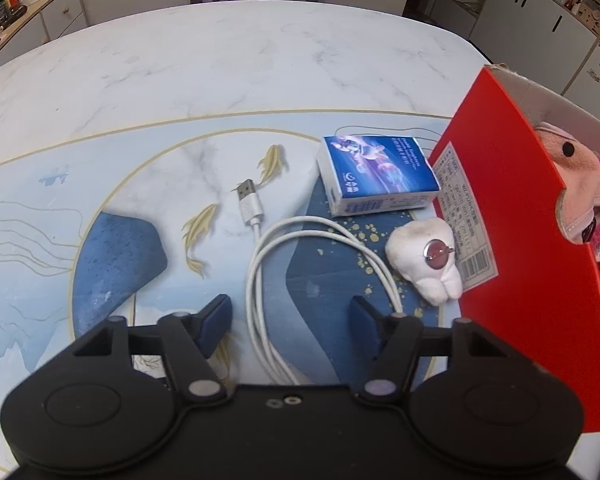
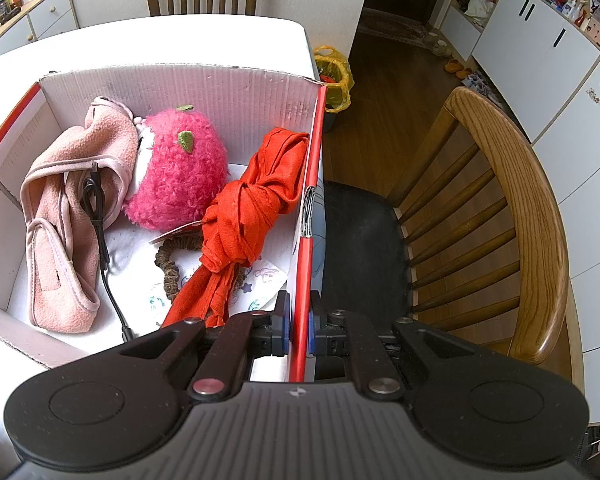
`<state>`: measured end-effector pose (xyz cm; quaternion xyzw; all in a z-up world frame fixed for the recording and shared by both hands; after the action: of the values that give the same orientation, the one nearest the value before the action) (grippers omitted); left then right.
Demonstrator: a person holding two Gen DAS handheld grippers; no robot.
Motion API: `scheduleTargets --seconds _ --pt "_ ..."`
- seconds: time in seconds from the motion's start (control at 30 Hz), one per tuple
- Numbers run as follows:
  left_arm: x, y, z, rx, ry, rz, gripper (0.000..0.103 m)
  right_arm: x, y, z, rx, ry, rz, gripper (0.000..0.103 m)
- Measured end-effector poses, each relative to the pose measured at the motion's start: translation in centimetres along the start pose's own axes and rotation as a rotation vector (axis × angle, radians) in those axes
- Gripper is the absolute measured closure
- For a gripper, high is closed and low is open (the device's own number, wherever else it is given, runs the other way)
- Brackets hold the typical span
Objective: Organize objects
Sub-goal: 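Move the left gripper back to the mat over the white USB cable, then grasp the white USB cable with the left gripper, then carry the white cable into the box and open the left gripper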
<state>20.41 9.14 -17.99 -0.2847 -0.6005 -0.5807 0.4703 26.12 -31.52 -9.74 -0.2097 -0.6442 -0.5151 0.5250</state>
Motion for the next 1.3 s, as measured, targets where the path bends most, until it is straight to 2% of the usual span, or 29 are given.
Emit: scheduleTargets --seconds 0.07,0.23,0.3,0.37,0.47,0.7,1.07,1.3 --pt "0.1 0.0 -0.1 -0.003 0.004 -0.003 0.051 0.0 0.0 0.0 0.0 0.0 0.0 0.095" --pt "0.2 0.0 -0.4 -0.031 0.042 -0.011 0.071 0.0 0.0 0.0 0.0 0.0 0.0 0.095" --pt "0.3 0.0 -0.4 -0.037 0.051 -0.014 0.09 0.0 0.0 0.0 0.0 0.0 0.0 0.095" --pt "0.3 0.0 -0.4 -0.04 0.054 -0.015 0.099 0.0 0.0 0.0 0.001 0.0 0.0 0.095" --pt "0.7 0.0 -0.6 -0.045 0.087 -0.039 0.1 0.0 0.0 0.0 0.001 0.0 0.0 0.095" --pt "2.8 -0.1 -0.4 -0.023 0.082 -0.08 0.101 0.0 0.0 0.0 0.001 0.0 0.0 0.095" --pt "7.7 0.8 1.0 0.04 0.025 -0.142 0.101 0.0 0.0 0.0 0.002 0.0 0.001 0.095" --pt "11.0 1.8 0.2 0.025 -0.046 -0.167 0.102 0.0 0.0 0.0 0.003 -0.001 0.0 0.095"
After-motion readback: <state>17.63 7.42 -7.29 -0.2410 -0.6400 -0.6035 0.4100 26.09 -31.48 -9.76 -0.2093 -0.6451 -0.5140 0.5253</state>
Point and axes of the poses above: each gripper's, at about its wrist camera, not at the fingertips, and x roughly against the way its jaws point, z to its left, y to its top, the point moved 5 cm from there along -x, roughly the way its jaws point, and after that the axes turned 12 degrees about y, right-handed, at the moved point
